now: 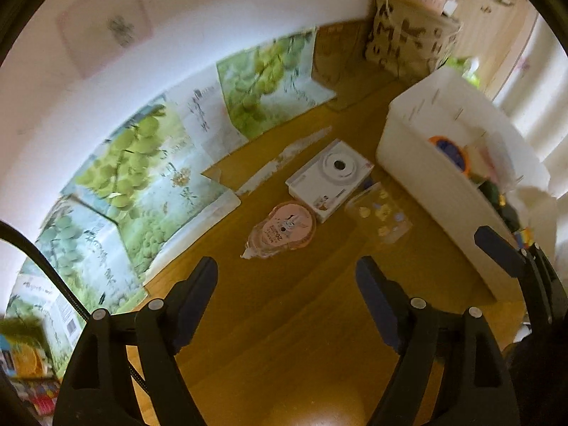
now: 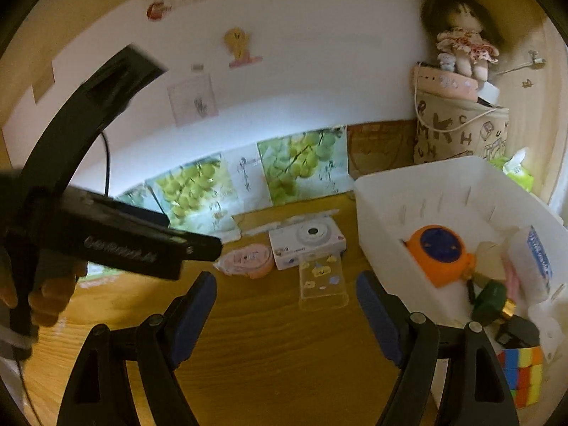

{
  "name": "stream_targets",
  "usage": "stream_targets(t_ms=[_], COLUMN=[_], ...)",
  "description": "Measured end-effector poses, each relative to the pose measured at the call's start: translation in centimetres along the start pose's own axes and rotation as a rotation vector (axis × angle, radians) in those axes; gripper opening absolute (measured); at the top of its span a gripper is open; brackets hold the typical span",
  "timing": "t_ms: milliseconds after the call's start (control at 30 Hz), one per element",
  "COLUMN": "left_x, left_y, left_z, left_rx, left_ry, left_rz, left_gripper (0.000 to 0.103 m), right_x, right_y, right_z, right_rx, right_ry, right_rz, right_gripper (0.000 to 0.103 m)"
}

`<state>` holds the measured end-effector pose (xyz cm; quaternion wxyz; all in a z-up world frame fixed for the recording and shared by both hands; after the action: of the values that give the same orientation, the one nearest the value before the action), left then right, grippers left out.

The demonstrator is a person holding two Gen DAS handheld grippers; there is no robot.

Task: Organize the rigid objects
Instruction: 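Withdraw both open tools from the bin toward the desk objects, then close the left tool on the pink tape roller while the right tool closes on the clear sticker case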

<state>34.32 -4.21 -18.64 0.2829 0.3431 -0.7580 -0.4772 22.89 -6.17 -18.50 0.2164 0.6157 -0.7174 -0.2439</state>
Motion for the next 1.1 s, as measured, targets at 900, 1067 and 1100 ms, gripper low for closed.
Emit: stream_targets(t_ms=[900, 1067, 1100], left_x=[0.8, 1.1, 1.2], left_y=[-9.0, -9.9, -10.1], left_z=[-2.3, -2.4, -2.5], left_rx=[-0.098, -0.102, -0.105], left_ry=[-0.022, -0.043, -0.042], left_rz=[-0.026, -0.052, -0.053], left_gripper=[0.083, 0.083, 0.082], right_x=[0.8, 1.1, 1.2], right_y=[-8.2, -8.9, -9.1], right_z=[2.2, 2.6, 2.7], right_rx=[-0.126, -0.160, -0.171], right_ry=[0.061, 0.045, 0.038], right_rz=[0.119, 0.109, 0.107], right_gripper=[0.081, 0.081, 0.081])
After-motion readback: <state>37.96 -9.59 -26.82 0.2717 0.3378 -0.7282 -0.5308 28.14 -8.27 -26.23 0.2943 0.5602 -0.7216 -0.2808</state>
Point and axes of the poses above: each gripper's, at about its wrist camera, not at the fingertips, and y roughly against the way its jaws point, x to its right, z to its underside, the point moved 7 cm from there along -y, roughly the way its jaws point, and after that the axes turned 12 degrees about y, right-handed, at the moved point
